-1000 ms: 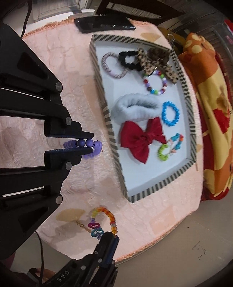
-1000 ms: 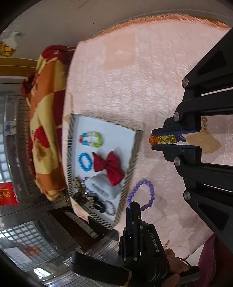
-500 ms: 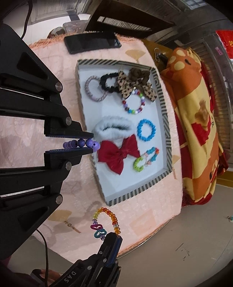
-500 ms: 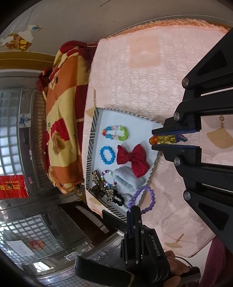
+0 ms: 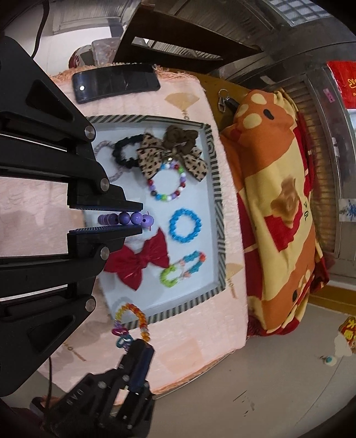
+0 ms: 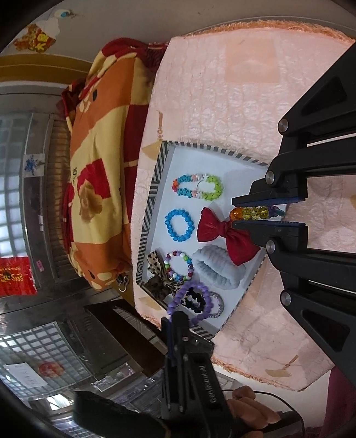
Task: Organize jewelry
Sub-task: 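Carry both bracelets into the tray and open both tools to release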
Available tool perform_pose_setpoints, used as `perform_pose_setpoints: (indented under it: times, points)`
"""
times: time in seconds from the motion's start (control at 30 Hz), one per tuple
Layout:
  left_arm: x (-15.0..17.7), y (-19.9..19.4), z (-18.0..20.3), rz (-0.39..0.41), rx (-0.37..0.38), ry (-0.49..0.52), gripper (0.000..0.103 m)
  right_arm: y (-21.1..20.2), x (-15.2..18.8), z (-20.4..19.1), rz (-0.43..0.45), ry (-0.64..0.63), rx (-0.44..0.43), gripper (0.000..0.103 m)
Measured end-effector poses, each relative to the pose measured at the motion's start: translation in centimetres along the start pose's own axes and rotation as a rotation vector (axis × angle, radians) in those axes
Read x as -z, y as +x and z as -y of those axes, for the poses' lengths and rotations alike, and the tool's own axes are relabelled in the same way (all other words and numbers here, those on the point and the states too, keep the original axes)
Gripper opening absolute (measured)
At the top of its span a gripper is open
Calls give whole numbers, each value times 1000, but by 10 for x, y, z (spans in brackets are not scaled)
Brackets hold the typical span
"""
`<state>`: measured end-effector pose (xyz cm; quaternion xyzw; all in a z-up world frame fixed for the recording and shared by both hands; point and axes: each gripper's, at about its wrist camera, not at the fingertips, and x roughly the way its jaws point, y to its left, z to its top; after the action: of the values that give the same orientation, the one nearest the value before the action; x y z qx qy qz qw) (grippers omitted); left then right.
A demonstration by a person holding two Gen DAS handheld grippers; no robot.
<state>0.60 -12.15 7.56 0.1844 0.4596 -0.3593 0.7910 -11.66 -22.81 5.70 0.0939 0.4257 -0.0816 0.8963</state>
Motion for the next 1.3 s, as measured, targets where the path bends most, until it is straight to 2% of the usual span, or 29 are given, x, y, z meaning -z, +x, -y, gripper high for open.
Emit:
perform_pose_setpoints:
  times: [0.37, 0.57, 0.73, 0.97, 1.17, 1.3]
  points:
    - [-25, 25, -2, -41, 27, -37, 8, 35, -5, 8, -84, 8, -67, 9]
    - [-42, 49, -5, -68, 45, -74, 8, 74, -2, 28, -165, 18, 18, 9]
    - [-47, 73, -24, -101, 20, -129, 8, 87, -2, 30, -181, -19, 82, 8]
    - [-33, 91, -55, -152, -16, -171, 8, 101, -7, 34, -196, -26, 83, 8]
    - [-8, 112, -81, -217, -51, -222, 8, 109, -9, 31, -208, -42, 79, 8]
    - [2, 121, -89, -244, -45, -243, 8, 112, -9, 29, -216, -46, 75, 8]
